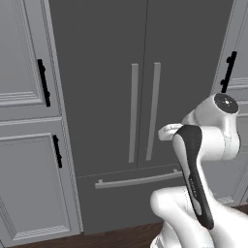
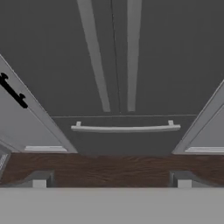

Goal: Grab a lemon wedge from the fridge and one ice cube from the ice bowl, and put them in the glass of lemonade.

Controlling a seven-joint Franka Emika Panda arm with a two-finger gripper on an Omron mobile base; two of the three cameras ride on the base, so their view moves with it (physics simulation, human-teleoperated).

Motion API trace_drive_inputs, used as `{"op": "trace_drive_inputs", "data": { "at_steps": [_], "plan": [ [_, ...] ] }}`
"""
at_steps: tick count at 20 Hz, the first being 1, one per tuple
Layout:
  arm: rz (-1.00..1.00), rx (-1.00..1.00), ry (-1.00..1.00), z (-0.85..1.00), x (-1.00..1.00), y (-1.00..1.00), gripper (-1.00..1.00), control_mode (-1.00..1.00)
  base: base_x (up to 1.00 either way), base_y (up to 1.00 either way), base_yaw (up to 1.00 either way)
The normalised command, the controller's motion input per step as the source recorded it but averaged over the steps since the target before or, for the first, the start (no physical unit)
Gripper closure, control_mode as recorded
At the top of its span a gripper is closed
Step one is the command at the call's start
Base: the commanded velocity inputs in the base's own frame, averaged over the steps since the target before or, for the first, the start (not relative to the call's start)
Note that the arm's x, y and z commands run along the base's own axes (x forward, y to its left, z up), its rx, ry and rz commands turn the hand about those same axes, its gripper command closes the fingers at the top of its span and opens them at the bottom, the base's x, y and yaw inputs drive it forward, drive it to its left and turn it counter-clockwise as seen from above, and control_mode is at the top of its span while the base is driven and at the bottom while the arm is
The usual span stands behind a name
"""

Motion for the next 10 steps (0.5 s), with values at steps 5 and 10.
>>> {"op": "trace_drive_inputs", "data": {
  "at_steps": [5,10],
  "plan": [
    [-0.05,-0.27,0.17,0.28,0.87,0.00,-1.00,-1.00,0.00,0.00,0.00],
    [-0.01,0.04,0.03,-0.23,0.68,-0.50,-1.00,-1.00,0.00,0.00,0.00]
  ]
}}
